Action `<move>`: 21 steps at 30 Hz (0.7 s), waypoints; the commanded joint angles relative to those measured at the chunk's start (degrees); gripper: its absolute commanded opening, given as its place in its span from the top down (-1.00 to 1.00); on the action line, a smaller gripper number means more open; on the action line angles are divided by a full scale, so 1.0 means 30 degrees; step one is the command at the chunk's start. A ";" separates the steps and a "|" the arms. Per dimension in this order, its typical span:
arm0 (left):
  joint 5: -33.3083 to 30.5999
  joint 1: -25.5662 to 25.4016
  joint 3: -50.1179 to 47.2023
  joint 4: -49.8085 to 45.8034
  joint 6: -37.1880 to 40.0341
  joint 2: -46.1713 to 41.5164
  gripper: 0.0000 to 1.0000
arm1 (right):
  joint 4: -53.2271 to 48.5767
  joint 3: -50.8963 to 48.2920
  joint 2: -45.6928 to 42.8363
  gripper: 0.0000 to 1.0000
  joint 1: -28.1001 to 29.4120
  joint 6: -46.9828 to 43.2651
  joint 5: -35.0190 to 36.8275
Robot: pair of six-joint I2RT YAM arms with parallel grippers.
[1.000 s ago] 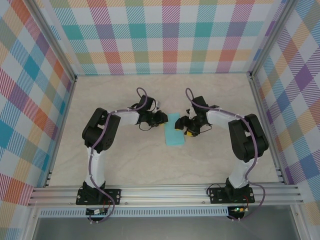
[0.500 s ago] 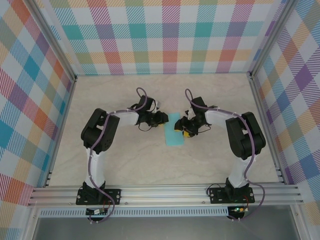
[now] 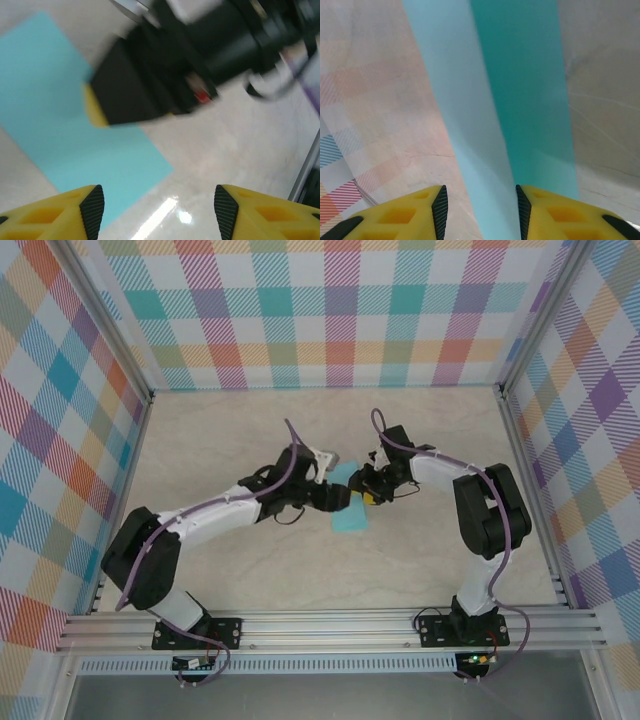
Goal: Fold a paper plane with a square sheet of paper (fold left side to right side)
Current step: Fold the triangle a second time at the center of the table.
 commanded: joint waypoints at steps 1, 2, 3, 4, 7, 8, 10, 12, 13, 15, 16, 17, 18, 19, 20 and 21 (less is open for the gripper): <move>-0.3623 -0.1661 -0.0306 -0.1686 0.2421 0.0021 -0.32 | -0.0760 0.1071 0.0047 0.16 -0.0132 0.0219 -0.0538; -0.4206 -0.2055 0.0018 -0.2034 0.2741 0.0303 -0.33 | -0.0934 0.1398 0.0196 0.17 -0.0128 0.0171 -0.0550; -0.4527 -0.2403 0.0379 -0.2349 0.2985 0.0615 -0.33 | -0.1076 0.1702 0.0328 0.18 -0.0121 0.0162 -0.0611; -0.4988 -0.2659 0.0810 -0.2723 0.3218 0.0994 -0.33 | -0.1205 0.2010 0.0504 0.18 -0.0126 0.0164 -0.0653; -0.5988 -0.3364 0.1887 -0.3422 0.3665 0.2182 -0.37 | -0.1456 0.2545 0.0764 0.20 -0.0133 0.0206 -0.0704; -0.6423 -0.3572 0.2135 -0.3415 0.3738 0.2525 -0.39 | -0.1532 0.2649 0.0778 0.20 -0.0133 0.0213 -0.0637; -0.7254 -0.3945 0.2528 -0.3405 0.3758 0.3137 -0.49 | -0.1620 0.2672 0.0782 0.20 -0.0116 0.0198 -0.0496; -0.7981 -0.4262 0.2990 -0.4116 0.3860 0.3821 -0.54 | -0.1682 0.2727 0.0822 0.21 -0.0133 0.0178 -0.0475; -0.8345 -0.4383 0.3251 -0.4227 0.3900 0.4095 -0.56 | -0.1701 0.2730 0.0837 0.20 -0.0133 0.0157 -0.0502; -0.8952 -0.4569 0.3876 -0.4553 0.3892 0.4814 -0.58 | -0.1734 0.2730 0.0909 0.21 -0.0111 0.0122 -0.0522; -0.9077 -0.4643 0.4097 -0.4627 0.3894 0.5066 -0.59 | -0.1701 0.2730 0.0896 0.21 -0.0130 0.0133 -0.0507; -0.9130 -0.4756 0.4299 -0.4692 0.3899 0.5291 -0.59 | -0.1686 0.2774 0.0924 0.20 -0.0133 0.0142 -0.0534; -0.9323 -0.4867 0.4484 -0.4750 0.3860 0.5464 -0.59 | -0.1736 0.2787 0.0983 0.20 -0.0129 0.0110 -0.0536; -0.9616 -0.5002 0.4675 -0.4858 0.3845 0.5691 -0.61 | -0.1729 0.2818 0.0983 0.21 -0.0122 0.0128 -0.0537; -1.0090 -0.5174 0.4924 -0.4976 0.3859 0.5899 -0.63 | -0.1688 0.2846 0.1012 0.20 -0.0118 0.0163 -0.0527; -1.0686 -0.5286 0.5087 -0.5092 0.3896 0.6106 -0.63 | -0.1687 0.2892 0.1027 0.20 -0.0133 0.0177 -0.0532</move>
